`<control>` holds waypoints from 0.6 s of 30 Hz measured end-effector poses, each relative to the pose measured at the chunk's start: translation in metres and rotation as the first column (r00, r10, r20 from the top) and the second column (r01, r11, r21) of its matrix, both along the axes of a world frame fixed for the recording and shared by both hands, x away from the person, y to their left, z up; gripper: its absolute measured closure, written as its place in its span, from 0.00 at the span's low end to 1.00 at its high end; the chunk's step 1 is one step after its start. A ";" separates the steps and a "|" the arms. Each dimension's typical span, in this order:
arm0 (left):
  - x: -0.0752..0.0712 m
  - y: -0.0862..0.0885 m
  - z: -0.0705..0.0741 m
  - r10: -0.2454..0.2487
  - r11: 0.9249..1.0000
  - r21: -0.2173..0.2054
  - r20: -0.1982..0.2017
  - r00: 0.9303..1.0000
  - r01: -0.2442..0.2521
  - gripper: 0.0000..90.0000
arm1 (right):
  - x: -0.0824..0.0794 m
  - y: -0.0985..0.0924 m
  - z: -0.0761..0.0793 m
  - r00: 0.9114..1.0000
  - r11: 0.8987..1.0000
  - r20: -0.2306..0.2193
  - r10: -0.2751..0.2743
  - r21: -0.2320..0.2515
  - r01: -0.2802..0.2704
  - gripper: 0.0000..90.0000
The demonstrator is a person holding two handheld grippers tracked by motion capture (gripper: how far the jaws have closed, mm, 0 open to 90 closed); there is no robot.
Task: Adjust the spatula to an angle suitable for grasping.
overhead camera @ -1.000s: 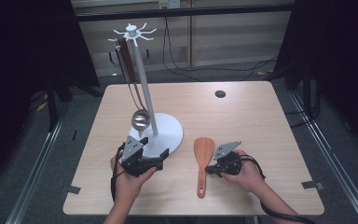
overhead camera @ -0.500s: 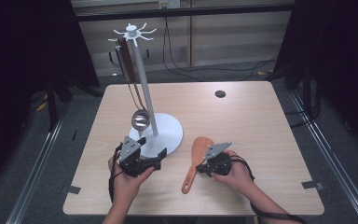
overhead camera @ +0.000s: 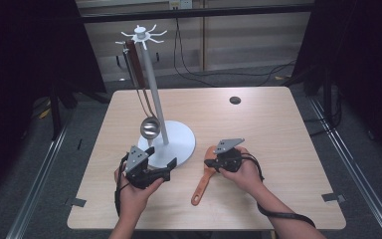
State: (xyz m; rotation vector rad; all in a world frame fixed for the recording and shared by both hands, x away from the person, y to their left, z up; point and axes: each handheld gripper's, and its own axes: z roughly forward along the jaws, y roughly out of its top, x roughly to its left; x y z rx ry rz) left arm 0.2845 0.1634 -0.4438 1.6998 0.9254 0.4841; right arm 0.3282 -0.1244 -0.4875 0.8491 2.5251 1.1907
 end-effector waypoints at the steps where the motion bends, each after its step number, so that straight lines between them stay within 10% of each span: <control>1: 0.000 0.000 0.000 0.000 1.000 -0.002 0.000 1.000 0.000 0.12 | 0.007 0.004 -0.003 1.000 1.000 0.008 -0.009 -0.015 0.009 1.00; 18: 0.000 -0.003 0.002 -0.009 1.000 -0.003 0.004 1.000 0.009 0.13 | 0.031 0.020 -0.017 0.999 0.998 -0.006 -0.046 -0.052 0.045 1.00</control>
